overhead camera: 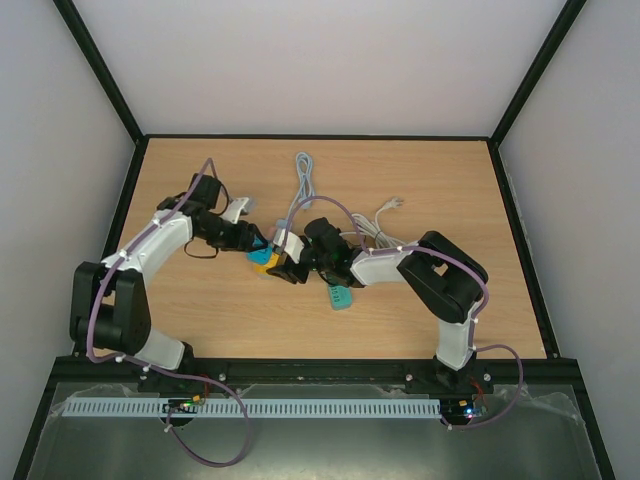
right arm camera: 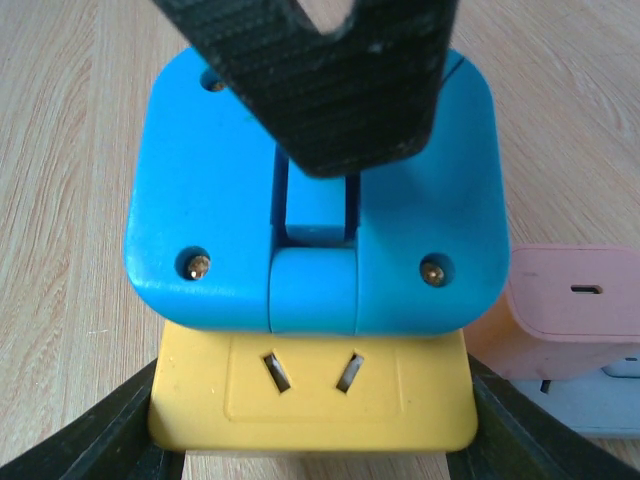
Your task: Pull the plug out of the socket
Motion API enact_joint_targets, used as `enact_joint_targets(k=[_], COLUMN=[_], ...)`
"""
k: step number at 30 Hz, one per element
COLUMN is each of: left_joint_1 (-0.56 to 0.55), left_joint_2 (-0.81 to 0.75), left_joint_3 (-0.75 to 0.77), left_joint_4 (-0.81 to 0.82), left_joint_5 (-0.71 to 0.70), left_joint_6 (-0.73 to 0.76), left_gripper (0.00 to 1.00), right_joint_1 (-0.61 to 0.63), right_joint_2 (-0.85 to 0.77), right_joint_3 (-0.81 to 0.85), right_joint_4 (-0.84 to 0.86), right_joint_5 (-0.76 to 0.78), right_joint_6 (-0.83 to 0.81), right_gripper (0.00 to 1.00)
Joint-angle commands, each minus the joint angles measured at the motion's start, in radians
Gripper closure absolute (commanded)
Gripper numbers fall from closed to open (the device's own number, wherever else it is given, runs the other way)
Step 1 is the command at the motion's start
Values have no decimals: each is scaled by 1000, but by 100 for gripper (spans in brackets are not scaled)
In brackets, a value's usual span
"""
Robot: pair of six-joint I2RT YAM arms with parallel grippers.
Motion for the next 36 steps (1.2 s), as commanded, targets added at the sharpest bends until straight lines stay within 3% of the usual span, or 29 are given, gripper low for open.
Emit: enact_joint_targets(k=[1,26,36], left_joint_1=[-5,-55,-76], left_joint_2=[-55,-78,-91], left_joint_3=[-19,-5,-9], left_joint_4=[-9,-7,-3], left_joint_5=[61,-70,-87], left_joint_6=[0,10,13], left_gripper=[45,69,84], right_joint_1=[-23,-22,-22], right_joint_2=[44,52,57], right_joint_3=[23,28,29], right_joint_4=[0,-3,-6], right_joint_5=[70,74,75], right_joint_6=[-3,5,1], right_gripper=[62,62,63])
